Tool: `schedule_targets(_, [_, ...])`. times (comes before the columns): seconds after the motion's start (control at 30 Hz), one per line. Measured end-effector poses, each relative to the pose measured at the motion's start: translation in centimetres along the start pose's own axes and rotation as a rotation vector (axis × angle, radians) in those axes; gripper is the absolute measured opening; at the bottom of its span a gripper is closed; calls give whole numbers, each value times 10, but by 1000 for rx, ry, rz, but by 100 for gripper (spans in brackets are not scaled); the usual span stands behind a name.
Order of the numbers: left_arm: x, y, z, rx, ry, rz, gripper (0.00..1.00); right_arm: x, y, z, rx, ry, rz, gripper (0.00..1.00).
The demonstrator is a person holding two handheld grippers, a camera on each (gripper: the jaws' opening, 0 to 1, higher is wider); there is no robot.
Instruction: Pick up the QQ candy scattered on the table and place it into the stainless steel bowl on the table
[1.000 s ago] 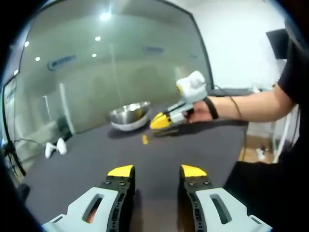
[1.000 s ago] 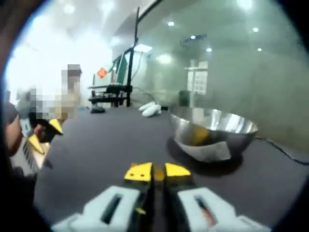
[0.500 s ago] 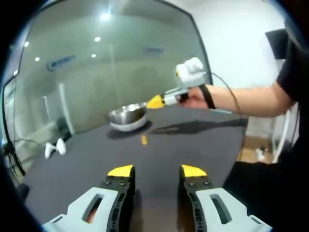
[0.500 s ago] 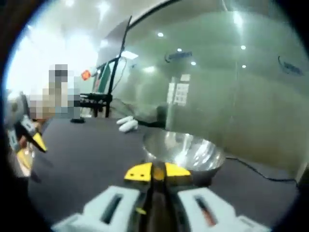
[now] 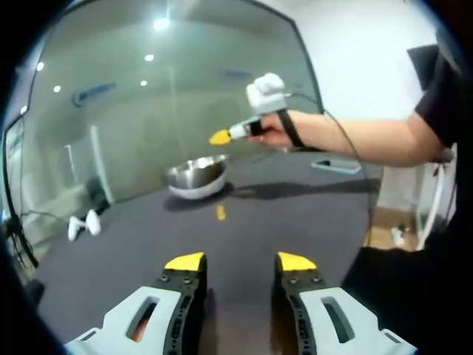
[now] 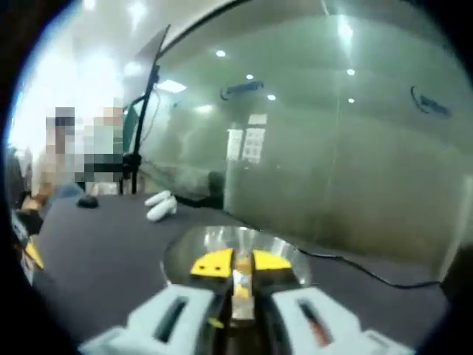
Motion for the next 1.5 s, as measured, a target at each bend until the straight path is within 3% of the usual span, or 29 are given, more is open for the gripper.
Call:
schedule_targets(0.13, [-1,-3,2,-19,-14,-8,38,-9,-7,3,7,24,-20,13])
schedule_targets(0.2, [-1,-3,4,-29,-22,-11,38,-18,-6,-5,115,-53,-102,34])
schedule_targets(0.23, [-1,-3,4,-30,-23,-11,38,-18,-5,-4,102,-53,-102,39])
schedule_targets(0.3, [-2,-1,4,-26,-16,-9,38,-16,-6,0,45,-15,-78,35])
schedule_targets(0.6, [-4,-1,2,-21,-18,-10,38,-10,-2,8,35,-60,-88,31])
schedule_targets(0.97, [-1,-3,2,-24,-27,0,38,-3,-1,9,21,-40,-119,28])
schedule_targets(1.03, [-2,-3,2,-25,-28,-2,38,-1,2,10,43,-30,-123,28])
schedule_targets(1.2, [-3,0,1,-24,-28,-8,38,-1,22,18,80,-103,-179,26])
schedule_targets(1.4, [-1,-1,-2,-8,-22,11,38,-15,53,47,71,-99,-228,25])
schedule_targets(1.5, [0,-1,-3,-4,-18,20,38,-25,70,61,68,-166,-278,26])
Point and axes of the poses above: the point that each gripper's makers call its tool centre point, and the gripper's own axes: y roughly backward along the fingers, x roughly to its right, z roughly out of its underside, the point moved 9 cm from there along y, roughly backward along the fingers, and after that the axes turned 9 degrees about y, right-handed, at the moved point
